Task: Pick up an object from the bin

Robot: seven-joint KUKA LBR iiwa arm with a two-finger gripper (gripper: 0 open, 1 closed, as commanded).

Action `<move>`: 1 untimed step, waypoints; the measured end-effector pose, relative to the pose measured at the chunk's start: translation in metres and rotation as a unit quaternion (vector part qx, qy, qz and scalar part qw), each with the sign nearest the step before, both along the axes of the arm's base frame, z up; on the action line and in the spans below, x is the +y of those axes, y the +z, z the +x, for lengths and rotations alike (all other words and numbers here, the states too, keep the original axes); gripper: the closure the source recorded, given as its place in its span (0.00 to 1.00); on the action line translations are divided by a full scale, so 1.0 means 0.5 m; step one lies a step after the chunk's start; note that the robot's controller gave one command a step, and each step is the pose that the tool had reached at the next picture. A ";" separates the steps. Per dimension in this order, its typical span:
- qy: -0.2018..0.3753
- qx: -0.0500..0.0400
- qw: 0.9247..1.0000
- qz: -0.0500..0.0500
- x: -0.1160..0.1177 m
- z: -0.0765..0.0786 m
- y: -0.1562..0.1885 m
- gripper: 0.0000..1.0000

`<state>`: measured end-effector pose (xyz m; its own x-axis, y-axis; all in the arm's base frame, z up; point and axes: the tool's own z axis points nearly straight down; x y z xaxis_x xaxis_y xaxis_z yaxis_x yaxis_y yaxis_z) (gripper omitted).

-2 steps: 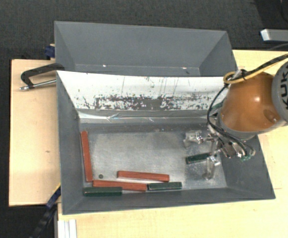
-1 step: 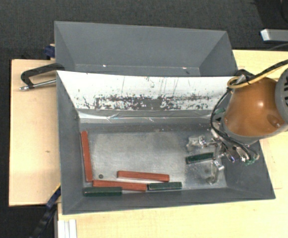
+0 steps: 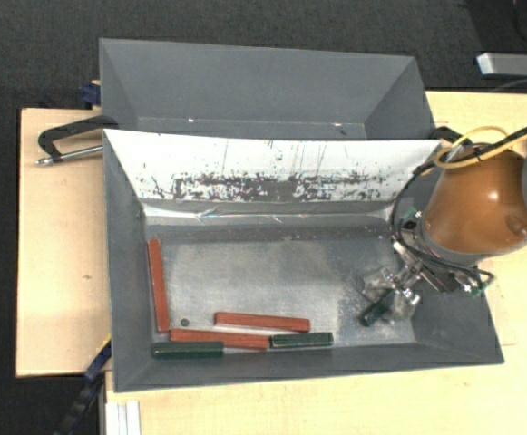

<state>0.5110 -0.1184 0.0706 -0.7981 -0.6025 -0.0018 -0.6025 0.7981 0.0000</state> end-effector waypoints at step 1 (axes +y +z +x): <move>0.000 0.000 1.000 0.000 0.000 0.000 0.000 1.00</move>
Offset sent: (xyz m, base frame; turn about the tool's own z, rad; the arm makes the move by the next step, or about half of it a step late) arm 0.0753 -0.0257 0.0473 0.0601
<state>0.5111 -0.1183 0.0706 -0.7983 -0.6023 -0.0019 -0.6023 0.7983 0.0001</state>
